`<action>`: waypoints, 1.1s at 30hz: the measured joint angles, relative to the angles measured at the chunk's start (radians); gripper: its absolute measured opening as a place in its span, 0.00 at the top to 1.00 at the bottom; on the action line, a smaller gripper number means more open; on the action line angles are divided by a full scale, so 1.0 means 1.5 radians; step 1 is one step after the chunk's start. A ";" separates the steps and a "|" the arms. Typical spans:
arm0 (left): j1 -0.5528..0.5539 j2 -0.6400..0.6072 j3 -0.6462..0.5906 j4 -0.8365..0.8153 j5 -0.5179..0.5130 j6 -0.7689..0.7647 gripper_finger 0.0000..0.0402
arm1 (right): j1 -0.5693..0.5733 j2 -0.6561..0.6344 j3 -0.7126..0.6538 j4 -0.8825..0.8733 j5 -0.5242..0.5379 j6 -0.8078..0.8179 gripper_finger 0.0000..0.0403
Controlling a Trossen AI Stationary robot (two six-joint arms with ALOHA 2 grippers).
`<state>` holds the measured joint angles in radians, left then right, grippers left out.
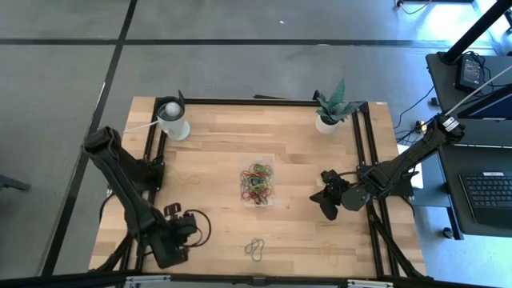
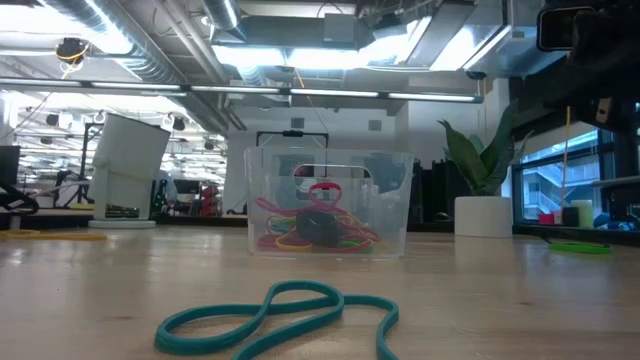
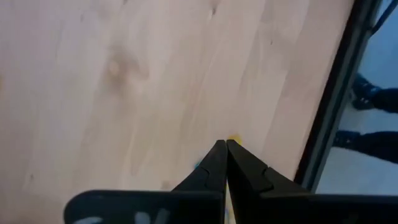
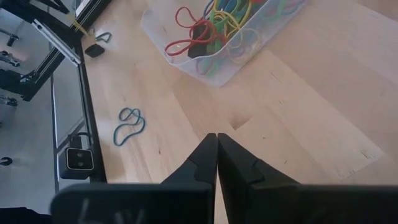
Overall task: Pick and place rubber bands into bin
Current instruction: Put the yellow rubber band into the transparent bin
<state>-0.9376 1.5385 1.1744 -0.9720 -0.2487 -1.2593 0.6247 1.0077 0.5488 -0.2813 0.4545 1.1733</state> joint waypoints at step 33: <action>0.320 -0.155 0.001 0.231 -0.147 0.597 1.00 | 0.000 0.000 0.000 -0.005 0.018 0.000 0.96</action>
<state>-0.4574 1.3064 1.1755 -0.6254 -0.4689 -0.3643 0.6247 1.0077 0.5488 -0.2882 0.4812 1.1732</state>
